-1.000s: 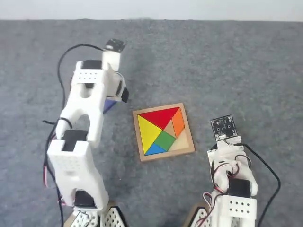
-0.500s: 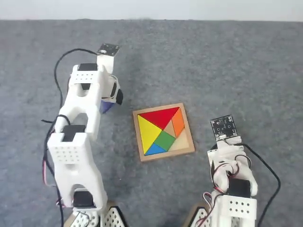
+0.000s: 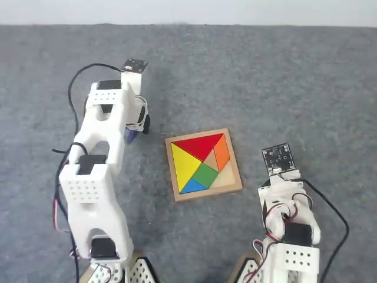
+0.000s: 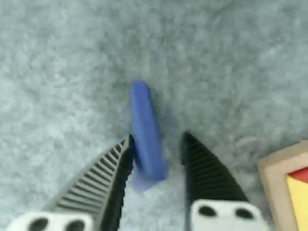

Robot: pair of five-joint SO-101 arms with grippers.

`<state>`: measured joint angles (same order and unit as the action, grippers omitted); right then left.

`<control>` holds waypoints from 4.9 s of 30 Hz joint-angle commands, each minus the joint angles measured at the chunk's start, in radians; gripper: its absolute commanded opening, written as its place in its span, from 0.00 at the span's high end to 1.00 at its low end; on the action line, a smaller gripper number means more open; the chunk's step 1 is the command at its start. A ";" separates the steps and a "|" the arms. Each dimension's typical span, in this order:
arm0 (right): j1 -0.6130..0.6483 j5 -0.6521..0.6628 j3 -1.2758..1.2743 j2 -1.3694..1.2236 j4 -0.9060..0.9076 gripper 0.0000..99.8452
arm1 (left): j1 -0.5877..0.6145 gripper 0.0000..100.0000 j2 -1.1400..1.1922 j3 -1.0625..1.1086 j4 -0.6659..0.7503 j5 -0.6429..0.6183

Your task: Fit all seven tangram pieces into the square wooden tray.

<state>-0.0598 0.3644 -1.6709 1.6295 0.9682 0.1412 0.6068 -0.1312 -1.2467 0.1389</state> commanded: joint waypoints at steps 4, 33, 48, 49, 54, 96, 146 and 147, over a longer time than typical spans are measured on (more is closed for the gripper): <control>0.004 0.011 -0.018 0.016 0.008 0.99 | 0.012 0.99 -0.014 -0.019 -0.038 0.035; -0.383 0.011 -0.018 0.025 0.007 0.99 | -0.717 0.99 -0.586 0.458 -0.084 0.158; -0.326 0.011 -0.018 0.025 0.031 0.99 | -0.733 0.99 -0.278 0.194 0.014 -0.308; -0.326 0.011 -0.018 0.025 0.031 0.99 | -0.733 0.99 -0.273 0.183 0.012 -0.328; -0.326 0.011 -0.018 0.025 0.031 0.99 | -0.733 0.99 -0.252 0.153 0.009 -0.347; -0.326 0.014 -0.018 0.025 0.027 0.99 | -0.738 0.89 -0.384 0.191 -0.152 -0.256; -0.325 0.066 -0.018 0.025 0.027 0.99 | -0.703 0.99 -0.287 0.213 -0.054 -0.126; -0.325 0.066 -0.018 0.025 0.027 0.99 | -0.687 0.99 -0.307 0.209 -0.064 -0.123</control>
<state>-0.3928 0.4196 -1.6709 1.6418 0.9927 -0.5692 0.3506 0.0990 -1.2958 -0.0054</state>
